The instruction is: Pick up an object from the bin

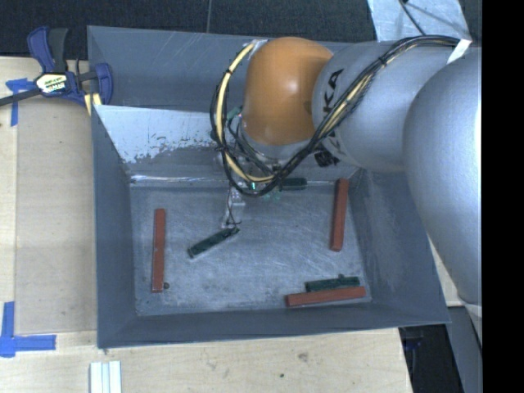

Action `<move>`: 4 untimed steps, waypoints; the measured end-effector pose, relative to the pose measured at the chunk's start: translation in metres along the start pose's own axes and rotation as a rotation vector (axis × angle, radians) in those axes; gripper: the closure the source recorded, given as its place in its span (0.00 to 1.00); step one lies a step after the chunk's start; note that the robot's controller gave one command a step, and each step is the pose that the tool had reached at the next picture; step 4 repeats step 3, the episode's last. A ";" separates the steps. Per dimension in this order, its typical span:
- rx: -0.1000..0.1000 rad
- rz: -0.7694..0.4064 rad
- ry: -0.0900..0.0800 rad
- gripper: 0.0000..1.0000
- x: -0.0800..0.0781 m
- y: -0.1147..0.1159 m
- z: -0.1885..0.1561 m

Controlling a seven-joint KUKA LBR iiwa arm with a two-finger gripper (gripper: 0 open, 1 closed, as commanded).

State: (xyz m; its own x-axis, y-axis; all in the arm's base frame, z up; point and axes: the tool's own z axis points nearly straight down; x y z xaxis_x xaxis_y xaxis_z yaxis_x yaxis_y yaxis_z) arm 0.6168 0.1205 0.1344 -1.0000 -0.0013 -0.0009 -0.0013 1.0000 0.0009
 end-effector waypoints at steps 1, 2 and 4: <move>0.001 0.002 0.008 0.00 0.051 -0.003 0.065; -0.001 0.005 -0.003 1.00 0.047 -0.003 0.060; -0.001 -0.191 -0.010 1.00 0.063 0.012 -0.081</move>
Offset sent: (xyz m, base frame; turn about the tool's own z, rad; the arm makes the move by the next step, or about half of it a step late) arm -0.0477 -0.0022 -0.0611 0.0041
